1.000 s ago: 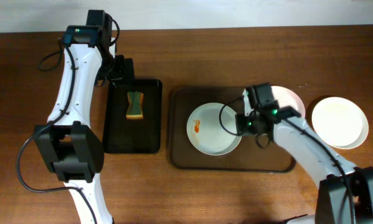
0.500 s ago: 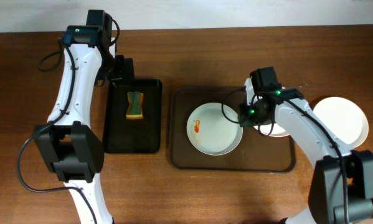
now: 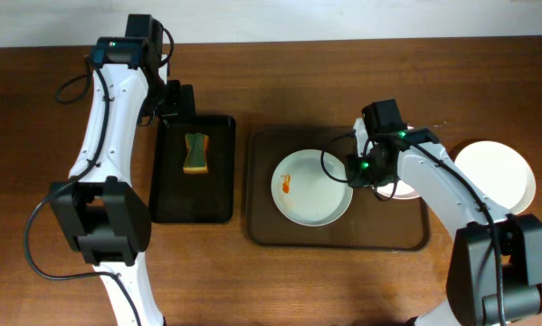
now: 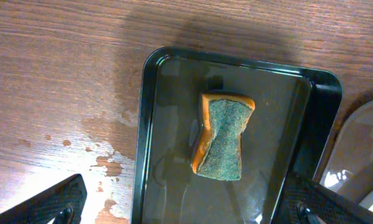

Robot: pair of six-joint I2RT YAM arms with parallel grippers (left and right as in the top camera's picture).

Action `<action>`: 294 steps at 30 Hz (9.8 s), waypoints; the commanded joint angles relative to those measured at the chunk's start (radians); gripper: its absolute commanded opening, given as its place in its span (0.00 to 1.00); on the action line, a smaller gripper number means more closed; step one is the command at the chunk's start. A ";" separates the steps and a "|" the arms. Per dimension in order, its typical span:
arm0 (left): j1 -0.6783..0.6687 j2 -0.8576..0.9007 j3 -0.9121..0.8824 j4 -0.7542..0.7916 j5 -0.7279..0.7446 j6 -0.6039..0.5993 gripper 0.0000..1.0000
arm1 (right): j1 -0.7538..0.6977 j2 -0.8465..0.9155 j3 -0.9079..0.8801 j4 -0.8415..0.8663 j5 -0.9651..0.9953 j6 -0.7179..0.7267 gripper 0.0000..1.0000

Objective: Clean dirty plates on tray and stack at the side
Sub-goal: 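Grasp the front white plate rim and drag it toward tray center, then lower the left gripper onto the black tray and grasp the green sponge, then carry the sponge with the left gripper to the held white plate, then scrub the plate's sauce with the sponge while the right gripper holds it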

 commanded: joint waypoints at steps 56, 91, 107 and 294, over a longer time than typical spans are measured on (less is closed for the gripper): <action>-0.076 0.000 -0.237 0.020 0.112 0.002 1.00 | 0.025 0.034 -0.143 0.201 0.003 0.007 0.05; -0.073 0.041 -0.568 0.661 0.052 0.092 0.07 | 0.025 0.034 -0.143 0.206 0.002 0.007 0.07; -0.071 0.039 -0.552 0.516 0.094 0.092 0.00 | 0.025 0.034 -0.143 0.210 0.002 0.007 0.07; -0.488 0.193 -0.306 0.152 0.372 0.285 0.00 | -0.034 0.036 -0.187 0.224 -0.211 0.163 0.04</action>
